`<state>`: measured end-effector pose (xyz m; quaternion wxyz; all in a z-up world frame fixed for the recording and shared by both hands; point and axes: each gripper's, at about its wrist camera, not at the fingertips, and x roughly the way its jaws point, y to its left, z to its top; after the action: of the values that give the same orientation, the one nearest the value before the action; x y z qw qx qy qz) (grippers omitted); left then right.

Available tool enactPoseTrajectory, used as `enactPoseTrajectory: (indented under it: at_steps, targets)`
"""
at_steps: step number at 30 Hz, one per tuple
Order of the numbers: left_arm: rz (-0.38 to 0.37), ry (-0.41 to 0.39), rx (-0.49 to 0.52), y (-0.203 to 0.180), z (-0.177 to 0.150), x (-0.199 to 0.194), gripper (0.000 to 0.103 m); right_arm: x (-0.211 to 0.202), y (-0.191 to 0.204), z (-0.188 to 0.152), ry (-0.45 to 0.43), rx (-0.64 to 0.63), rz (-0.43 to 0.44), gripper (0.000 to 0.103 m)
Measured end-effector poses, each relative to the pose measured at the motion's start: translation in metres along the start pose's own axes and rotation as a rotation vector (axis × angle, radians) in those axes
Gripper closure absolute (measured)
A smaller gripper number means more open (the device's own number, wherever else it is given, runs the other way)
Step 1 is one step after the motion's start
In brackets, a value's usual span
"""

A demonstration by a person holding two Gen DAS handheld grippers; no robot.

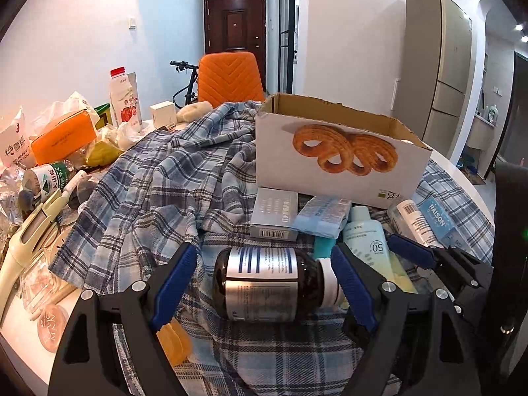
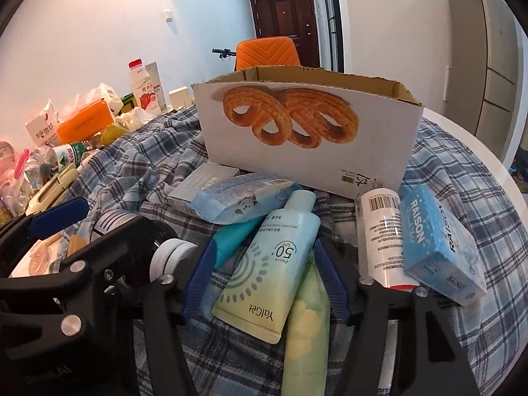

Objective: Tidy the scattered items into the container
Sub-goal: 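Grasp the light-blue Yalget sunscreen tube with the right gripper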

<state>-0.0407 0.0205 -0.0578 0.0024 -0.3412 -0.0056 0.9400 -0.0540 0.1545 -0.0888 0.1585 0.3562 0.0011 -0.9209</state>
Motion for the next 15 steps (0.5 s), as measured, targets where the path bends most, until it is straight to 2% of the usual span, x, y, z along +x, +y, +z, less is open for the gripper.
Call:
enactPoseTrajectory:
  at_steps: [1,2,9,10,11,15]
  targets:
    - [0.000,0.003,0.005,0.000,0.000,0.001,0.018,0.001,0.001,-0.001,0.004,-0.005,-0.007,0.064]
    - [0.001,0.004,0.009,0.000,0.000,0.001,0.018,0.002,0.001,-0.001,0.009,-0.005,-0.006,0.069]
    - [-0.017,0.009,0.021,-0.003,0.004,0.005,0.018,-0.009,-0.006,-0.001,-0.009,0.022,0.026,0.084]
    - [-0.017,0.011,0.020,-0.003,0.004,0.005,0.018,-0.011,-0.006,-0.001,-0.014,0.021,0.029,0.095]
    - [-0.017,0.013,0.020,-0.003,0.005,0.006,0.018,-0.013,-0.006,-0.001,-0.016,0.019,0.038,0.101]
    - [-0.011,0.023,0.028,-0.004,0.007,0.009,0.018,-0.013,-0.003,-0.001,0.003,0.023,0.092,0.103]
